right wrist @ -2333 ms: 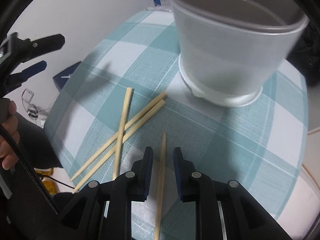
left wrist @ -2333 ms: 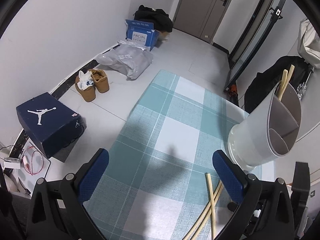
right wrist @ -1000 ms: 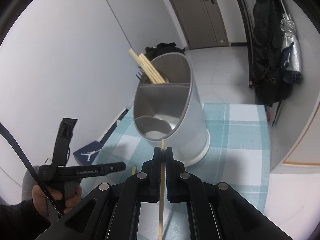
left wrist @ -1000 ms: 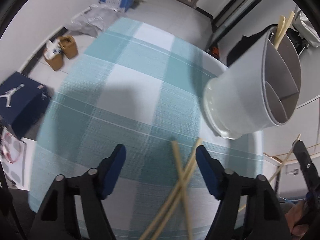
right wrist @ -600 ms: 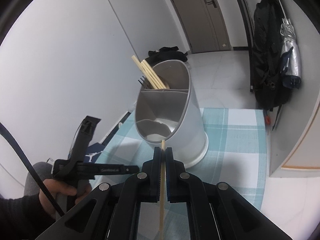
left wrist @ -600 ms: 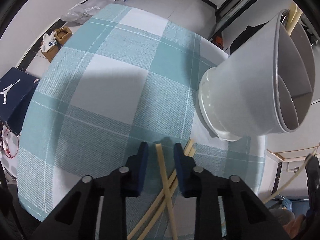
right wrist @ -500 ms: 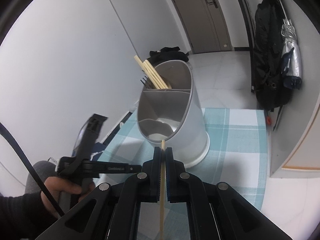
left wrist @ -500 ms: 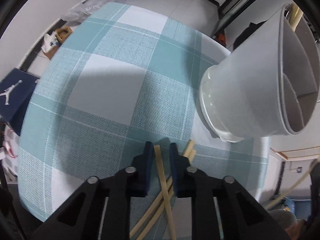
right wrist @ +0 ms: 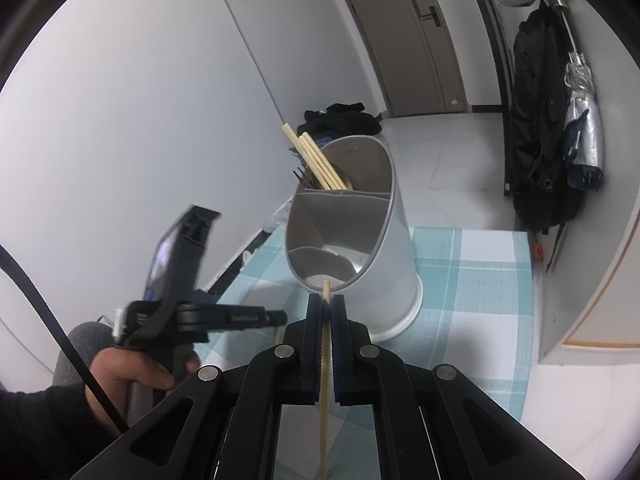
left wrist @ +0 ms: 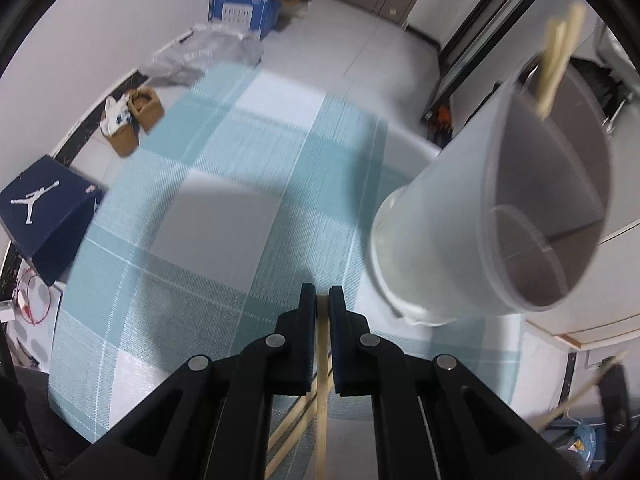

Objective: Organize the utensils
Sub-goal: 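Lift the chopstick with the right tool while the left tool closes on another chopstick, then carry the held chopsticks with both tools up over the white holder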

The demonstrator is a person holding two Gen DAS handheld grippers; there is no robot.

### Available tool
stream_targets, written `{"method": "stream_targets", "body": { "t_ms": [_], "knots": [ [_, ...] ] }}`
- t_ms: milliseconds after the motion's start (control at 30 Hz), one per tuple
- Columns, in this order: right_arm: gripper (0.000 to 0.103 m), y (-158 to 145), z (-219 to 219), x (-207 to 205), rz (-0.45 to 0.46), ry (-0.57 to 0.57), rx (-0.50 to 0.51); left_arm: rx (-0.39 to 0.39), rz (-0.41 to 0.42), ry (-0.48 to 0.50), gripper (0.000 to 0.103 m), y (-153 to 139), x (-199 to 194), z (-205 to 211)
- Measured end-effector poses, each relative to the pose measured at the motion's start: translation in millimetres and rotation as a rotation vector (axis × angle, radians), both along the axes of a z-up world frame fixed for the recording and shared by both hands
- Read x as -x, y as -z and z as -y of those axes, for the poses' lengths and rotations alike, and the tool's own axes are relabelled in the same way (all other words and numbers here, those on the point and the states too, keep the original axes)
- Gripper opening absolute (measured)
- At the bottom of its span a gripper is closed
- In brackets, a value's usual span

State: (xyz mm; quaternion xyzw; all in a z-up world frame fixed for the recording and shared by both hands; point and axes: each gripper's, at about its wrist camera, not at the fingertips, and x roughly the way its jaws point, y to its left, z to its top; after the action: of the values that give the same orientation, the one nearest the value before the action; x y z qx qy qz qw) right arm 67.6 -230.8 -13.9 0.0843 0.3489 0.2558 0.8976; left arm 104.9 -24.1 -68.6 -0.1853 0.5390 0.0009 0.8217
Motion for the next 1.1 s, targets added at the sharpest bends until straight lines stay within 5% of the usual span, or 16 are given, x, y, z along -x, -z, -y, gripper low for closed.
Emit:
{"method": "stream_targets", "body": {
  "t_ms": [400,1100],
  "knots": [
    [0.003,-5.6,-2.0,8.4,0.05,0.034,0.012,-0.027,0.314,0.02,0.003,-67.2,39.4,4.6],
    [0.003,-14.5,-7.8,33.6,0.109,0.093,0.06,-0.02,0.408,0.106,0.003,-95.2,67.1,-1.0]
  ]
}}
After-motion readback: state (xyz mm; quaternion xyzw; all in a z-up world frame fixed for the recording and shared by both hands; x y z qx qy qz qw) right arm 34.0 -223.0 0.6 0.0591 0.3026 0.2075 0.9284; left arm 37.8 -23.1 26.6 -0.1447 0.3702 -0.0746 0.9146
